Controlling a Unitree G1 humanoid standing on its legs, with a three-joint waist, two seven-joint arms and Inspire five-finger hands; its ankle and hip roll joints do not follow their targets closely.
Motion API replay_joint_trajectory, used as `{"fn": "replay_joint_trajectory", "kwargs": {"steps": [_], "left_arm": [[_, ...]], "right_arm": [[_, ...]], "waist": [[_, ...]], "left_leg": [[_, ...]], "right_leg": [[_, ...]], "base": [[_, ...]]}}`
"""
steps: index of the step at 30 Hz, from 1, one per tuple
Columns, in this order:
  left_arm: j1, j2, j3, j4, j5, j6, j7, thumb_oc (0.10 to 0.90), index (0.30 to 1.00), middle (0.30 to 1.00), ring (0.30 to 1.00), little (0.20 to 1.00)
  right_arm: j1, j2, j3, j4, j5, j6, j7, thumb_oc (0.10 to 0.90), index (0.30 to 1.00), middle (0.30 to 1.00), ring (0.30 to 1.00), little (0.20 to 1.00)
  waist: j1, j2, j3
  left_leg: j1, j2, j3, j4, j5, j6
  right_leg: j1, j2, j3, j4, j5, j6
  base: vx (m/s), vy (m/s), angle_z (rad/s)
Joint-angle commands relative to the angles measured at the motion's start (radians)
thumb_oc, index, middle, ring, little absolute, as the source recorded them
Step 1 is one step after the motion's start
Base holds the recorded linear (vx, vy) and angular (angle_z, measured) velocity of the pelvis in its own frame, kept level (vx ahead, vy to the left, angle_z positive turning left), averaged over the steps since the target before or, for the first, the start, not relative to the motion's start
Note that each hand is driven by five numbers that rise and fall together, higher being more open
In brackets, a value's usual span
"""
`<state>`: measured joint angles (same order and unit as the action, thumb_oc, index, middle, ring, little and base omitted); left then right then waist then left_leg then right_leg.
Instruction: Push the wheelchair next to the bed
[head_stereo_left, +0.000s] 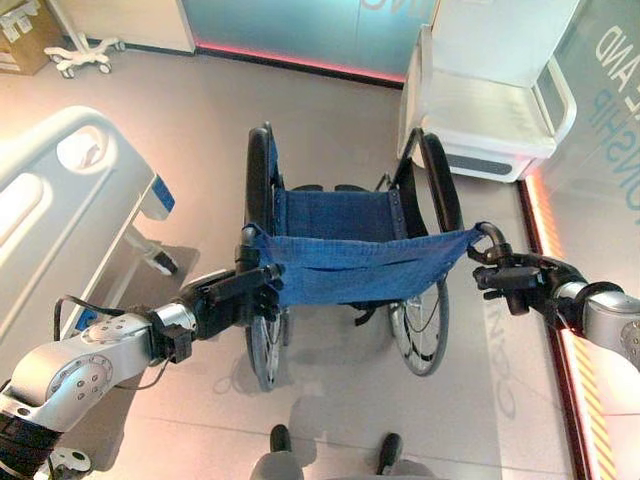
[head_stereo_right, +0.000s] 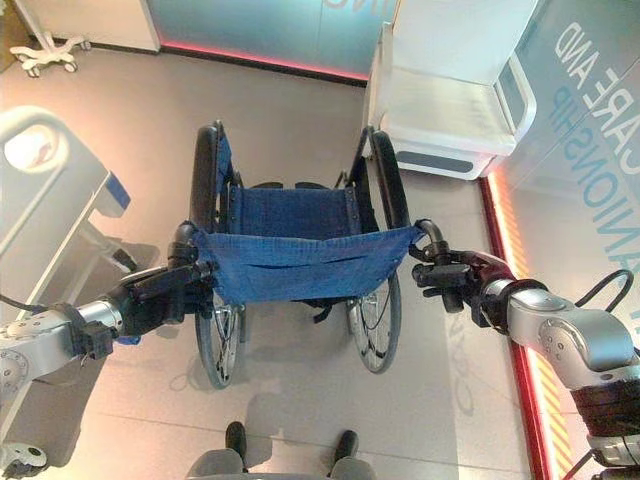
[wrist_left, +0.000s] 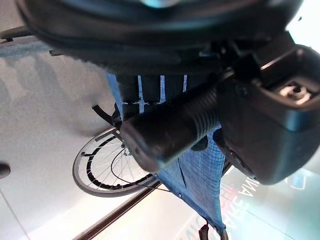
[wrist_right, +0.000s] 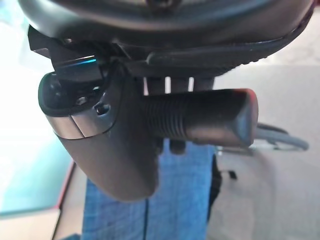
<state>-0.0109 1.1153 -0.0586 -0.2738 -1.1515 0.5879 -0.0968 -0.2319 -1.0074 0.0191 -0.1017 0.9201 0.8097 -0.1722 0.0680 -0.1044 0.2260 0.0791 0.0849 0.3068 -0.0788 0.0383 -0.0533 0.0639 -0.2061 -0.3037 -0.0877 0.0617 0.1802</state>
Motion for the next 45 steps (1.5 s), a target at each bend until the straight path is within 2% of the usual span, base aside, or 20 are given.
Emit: {"fn": "replay_joint_trajectory", "kwargs": {"steps": [1, 8, 19, 22, 23, 24, 25, 26, 28, 29, 30, 31, 33, 34, 35, 36, 37, 40, 44, 45], "left_arm": [[-0.137, -0.014, 0.078, 0.061, 0.016, -0.098, 0.006, 0.4, 0.3, 0.3, 0.3, 0.3], [-0.129, -0.01, 0.086, 0.057, 0.012, -0.087, 0.01, 0.4, 0.3, 0.3, 0.3, 0.3], [-0.108, -0.012, 0.119, 0.044, -0.015, -0.089, 0.05, 0.4, 0.3, 0.3, 0.3, 0.3], [-0.096, -0.023, 0.143, 0.038, -0.052, -0.105, 0.105, 0.4, 0.3, 0.3, 0.3, 0.3], [-0.091, -0.037, 0.156, 0.041, -0.075, -0.113, 0.14, 0.4, 0.3, 0.3, 0.3, 0.3], [-0.091, -0.038, 0.157, 0.041, -0.077, -0.114, 0.142, 0.4, 0.3, 0.3, 0.3, 0.3], [-0.08, -0.05, 0.17, 0.045, -0.078, -0.12, 0.147, 0.4, 0.3, 0.3, 0.3, 0.3], [-0.078, -0.052, 0.174, 0.046, -0.078, -0.12, 0.148, 0.4, 0.3, 0.3, 0.3, 0.3], [-0.056, -0.072, 0.202, 0.053, -0.068, -0.118, 0.137, 0.4, 0.3, 0.3, 0.3, 0.3], [-0.052, -0.081, 0.21, 0.056, -0.063, -0.116, 0.134, 0.4, 0.3, 0.3, 0.3, 0.3], [-0.035, -0.089, 0.233, 0.055, -0.065, -0.107, 0.139, 0.4, 0.3, 0.3, 0.3, 0.3], [-0.031, -0.09, 0.237, 0.055, -0.065, -0.106, 0.139, 0.4, 0.3, 0.3, 0.3, 0.3], [0.008, -0.1, 0.264, 0.048, -0.063, -0.11, 0.144, 0.4, 0.3, 0.3, 0.3, 0.3], [0.009, -0.1, 0.264, 0.047, -0.063, -0.11, 0.144, 0.4, 0.3, 0.3, 0.3, 0.3], [0.027, -0.1, 0.273, 0.05, -0.065, -0.118, 0.142, 0.4, 0.3, 0.3, 0.3, 0.3], [0.034, -0.099, 0.276, 0.049, -0.066, -0.12, 0.142, 0.4, 0.3, 0.3, 0.3, 0.3], [0.058, -0.102, 0.284, 0.057, -0.06, -0.133, 0.134, 0.4, 0.3, 0.3, 0.3, 0.3], [0.096, -0.117, 0.301, 0.051, -0.043, -0.156, 0.125, 0.4, 0.3, 0.3, 0.3, 0.3], [0.085, -0.111, 0.295, 0.073, -0.061, -0.169, 0.128, 0.4, 0.3, 0.3, 0.3, 0.3], [0.075, -0.108, 0.29, 0.08, -0.05, -0.165, 0.123, 0.4, 0.3, 0.3, 0.3, 0.3]], "right_arm": [[0.005, -0.08, 0.045, 0.078, 0.001, -0.039, -0.087, 0.4, 0.3, 0.3, 0.3, 0.3], [0.008, -0.08, 0.037, 0.046, 0.007, -0.069, -0.121, 0.4, 0.3, 0.3, 0.3, 0.3], [-0.012, -0.111, 0.04, -0.037, -0.02, -0.07, -0.076, 0.4, 0.3, 0.3, 0.3, 0.3], [-0.03, -0.129, 0.045, -0.059, -0.031, -0.071, -0.044, 0.4, 0.3, 0.3, 0.3, 0.3], [-0.051, -0.142, 0.056, -0.063, -0.045, -0.074, -0.015, 0.4, 0.3, 0.3, 0.3, 0.3], [-0.054, -0.143, 0.058, -0.062, -0.047, -0.075, -0.012, 0.4, 0.3, 0.3, 0.3, 0.3], [-0.074, -0.153, 0.071, -0.064, -0.05, -0.077, 0.002, 0.4, 0.3, 0.3, 0.3, 0.3], [-0.079, -0.155, 0.074, -0.064, -0.049, -0.077, 0.005, 0.4, 0.3, 0.3, 0.3, 0.3], [-0.104, -0.162, 0.092, -0.069, -0.053, -0.081, 0.03, 0.4, 0.3, 0.3, 0.3, 0.3], [-0.109, -0.158, 0.096, -0.069, -0.06, -0.084, 0.04, 0.4, 0.3, 0.3, 0.3, 0.3], [-0.118, -0.145, 0.109, -0.072, -0.092, -0.089, 0.072, 0.4, 0.3, 0.3, 0.3, 0.3], [-0.12, -0.143, 0.111, -0.073, -0.096, -0.09, 0.075, 0.4, 0.3, 0.3, 0.3, 0.3], [-0.121, -0.124, 0.126, -0.104, -0.125, -0.09, 0.093, 0.4, 0.3, 0.3, 0.3, 0.3], [-0.121, -0.123, 0.127, -0.103, -0.126, -0.09, 0.093, 0.4, 0.3, 0.3, 0.3, 0.3], [-0.118, -0.109, 0.137, -0.117, -0.14, -0.098, 0.103, 0.4, 0.3, 0.3, 0.3, 0.3], [-0.117, -0.105, 0.141, -0.12, -0.145, -0.101, 0.107, 0.4, 0.3, 0.3, 0.3, 0.3], [-0.111, -0.089, 0.154, -0.135, -0.158, -0.108, 0.117, 0.4, 0.3, 0.3, 0.3, 0.3], [-0.114, -0.082, 0.166, -0.162, -0.163, -0.107, 0.123, 0.4, 0.3, 0.3, 0.3, 0.3], [-0.146, -0.072, 0.193, -0.148, -0.168, -0.122, 0.14, 0.4, 0.3, 0.3, 0.3, 0.3], [-0.145, -0.065, 0.188, -0.141, -0.182, -0.126, 0.156, 0.4, 0.3, 0.3, 0.3, 0.3]], "waist": [[-0.033, 0.106, -0.041], [-0.034, 0.108, -0.046], [-0.043, 0.107, -0.048], [-0.047, 0.1, -0.05], [-0.047, 0.093, -0.043], [-0.047, 0.092, -0.045], [-0.043, 0.088, -0.037], [-0.042, 0.086, -0.038], [-0.033, 0.081, -0.016], [-0.028, 0.076, -0.009], [-0.009, 0.079, 0.012], [-0.007, 0.078, 0.013], [0.023, 0.094, 0.031], [0.023, 0.093, 0.032], [0.049, 0.114, 0.035], [0.056, 0.116, 0.038], [0.082, 0.13, 0.039], [0.113, 0.138, 0.043], [0.12, 0.127, 0.027], [0.124, 0.117, 0.02]], "left_leg": [[-0.004, 0.046, -0.013, -0.008, 0.008, -0.051], [0.002, 0.048, -0.011, -0.007, 0.006, -0.052], [0.006, 0.082, -0.012, 0.006, 0.015, -0.07], [-0.008, 0.117, -0.013, 0.068, 0.017, -0.093], [-0.028, 0.143, -0.015, 0.159, 0.015, -0.104], [-0.034, 0.144, -0.016, 0.163, 0.017, -0.104], [-0.058, 0.164, -0.03, 0.262, 0.034, -0.109], [-0.069, 0.168, -0.033, 0.282, 0.043, -0.109], [-0.143, 0.191, -0.064, 0.466, 0.087, -0.112], [-0.172, 0.178, -0.082, 0.509, 0.094, -0.103], [-0.22, 0.112, -0.121, 0.531, 0.073, -0.078], [-0.225, 0.104, -0.122, 0.528, 0.073, -0.074], [-0.263, 0.037, -0.141, 0.432, 0.098, -0.061], [-0.26, 0.036, -0.14, 0.43, 0.099, -0.06], [-0.287, 0.008, -0.182, 0.305, 0.15, -0.071], [-0.286, -0.001, -0.192, 0.266, 0.168, -0.074], [-0.304, -0.014, -0.232, 0.171, 0.228, -0.083], [-0.322, -0.023, -0.263, 0.103, 0.287, -0.09], [-0.317, -0.034, -0.223, 0.156, 0.179, -0.047], [-0.329, -0.043, -0.207, 0.187, 0.132, -0.029]], "right_leg": [[0.019, 0.037, -0.021, 0.048, -0.058, -0.02], [0.02, 0.04, -0.026, 0.053, -0.062, -0.023], [0.013, 0.085, -0.026, 0.058, -0.081, -0.053], [0.008, 0.105, -0.032, 0.066, -0.088, -0.074], [0.008, 0.109, -0.033, 0.074, -0.09, -0.088], [0.005, 0.109, -0.033, 0.075, -0.088, -0.089], [0.004, 0.114, -0.03, 0.087, -0.093, -0.102], [0.0, 0.116, -0.029, 0.089, -0.093, -0.106], [0.013, 0.141, -0.017, 0.108, -0.105, -0.135], [0.017, 0.146, -0.005, 0.114, -0.106, -0.143], [0.036, 0.16, 0.034, 0.132, -0.121, -0.144], [0.036, 0.16, 0.038, 0.134, -0.121, -0.143], [0.071, 0.193, 0.077, 0.146, -0.146, -0.137], [0.072, 0.192, 0.077, 0.146, -0.146, -0.137], [0.095, 0.221, 0.098, 0.149, -0.158, -0.132], [0.105, 0.225, 0.106, 0.151, -0.165, -0.131], [0.147, 0.25, 0.132, 0.149, -0.186, -0.133], [0.21, 0.277, 0.173, 0.159, -0.232, -0.144], [0.225, 0.273, 0.177, 0.219, -0.299, -0.138], [0.229, 0.269, 0.178, 0.252, -0.328, -0.132]], "base": [[0.0, 0.0, 0.0], [0.02, -0.032, 0.01], [0.02, -0.132, -0.02], [0.06, -0.222, -0.04], [0.04, -0.173, -0.08], [0.07, -0.221, -0.09], [0.04, -0.125, -0.1], [0.09, -0.223, -0.18], [0.14, -0.221, -0.27], [0.24, -0.139, -0.36], [0.2, -0.066, -0.28], [0.23, -0.015, -0.32], [0.26, 0.018, -0.27], [0.37, 0.059, -0.39], [0.28, 0.053, -0.45], [0.54, 0.092, -0.79], [0.38, 0.055, -0.74], [0.47, 0.119, -0.69], [0.34, 0.167, -0.27], [0.34, 0.171, -0.18]]}}
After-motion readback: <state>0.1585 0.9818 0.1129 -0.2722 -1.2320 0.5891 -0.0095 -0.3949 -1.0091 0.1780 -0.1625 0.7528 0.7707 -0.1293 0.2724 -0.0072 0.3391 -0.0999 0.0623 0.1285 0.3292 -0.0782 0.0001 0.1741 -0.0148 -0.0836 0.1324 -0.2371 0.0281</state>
